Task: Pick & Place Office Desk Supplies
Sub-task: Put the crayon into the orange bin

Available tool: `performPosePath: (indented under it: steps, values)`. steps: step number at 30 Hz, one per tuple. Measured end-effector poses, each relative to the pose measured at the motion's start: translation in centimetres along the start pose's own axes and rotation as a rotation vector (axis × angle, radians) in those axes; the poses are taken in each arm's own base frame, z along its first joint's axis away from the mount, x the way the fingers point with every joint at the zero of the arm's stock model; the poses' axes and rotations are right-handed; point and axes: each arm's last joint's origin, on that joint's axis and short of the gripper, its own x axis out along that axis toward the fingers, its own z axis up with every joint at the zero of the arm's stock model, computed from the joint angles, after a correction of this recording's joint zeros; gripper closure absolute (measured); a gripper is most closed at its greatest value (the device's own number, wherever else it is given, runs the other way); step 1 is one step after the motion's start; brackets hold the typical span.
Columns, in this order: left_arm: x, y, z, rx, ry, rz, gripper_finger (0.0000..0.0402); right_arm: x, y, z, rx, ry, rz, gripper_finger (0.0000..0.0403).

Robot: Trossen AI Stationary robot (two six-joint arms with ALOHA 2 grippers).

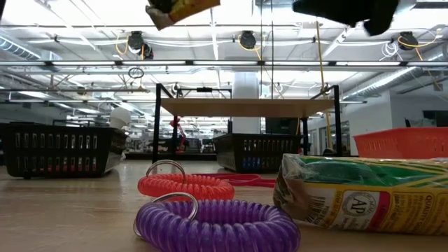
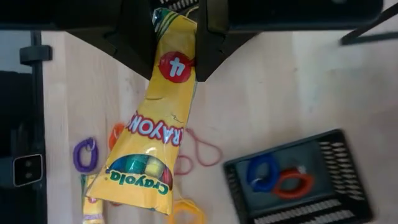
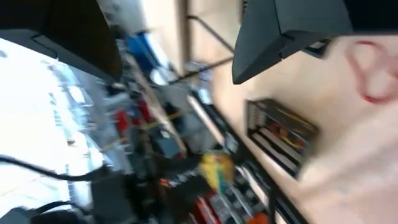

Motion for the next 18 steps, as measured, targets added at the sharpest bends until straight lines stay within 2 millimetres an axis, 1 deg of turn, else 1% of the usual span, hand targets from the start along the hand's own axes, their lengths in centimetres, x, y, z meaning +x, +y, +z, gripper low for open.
performPosePath:
  steps: [3, 6, 11, 18]
  values:
    - [0.9, 0.0, 0.5, -0.022, -0.007, -0.016, 0.0325, 0.6, 0.6, 0.3, -0.048, 0.023, -0.055, 0.0106]
    - [1.3, 0.2, 1.0, -0.044, -0.029, -0.010, 0.0325, 1.0, 1.1, 0.5, -0.028, -0.013, -0.053, 0.0106]
    - [1.1, 0.8, 1.5, -0.066, -0.078, -0.007, 0.0322, 2.0, 1.9, 0.5, 0.010, -0.085, -0.003, 0.0105]
    - [1.1, 1.2, 1.8, -0.073, -0.108, -0.004, 0.0324, 4.2, 1.8, 0.7, 0.031, -0.083, 0.010, 0.0105]
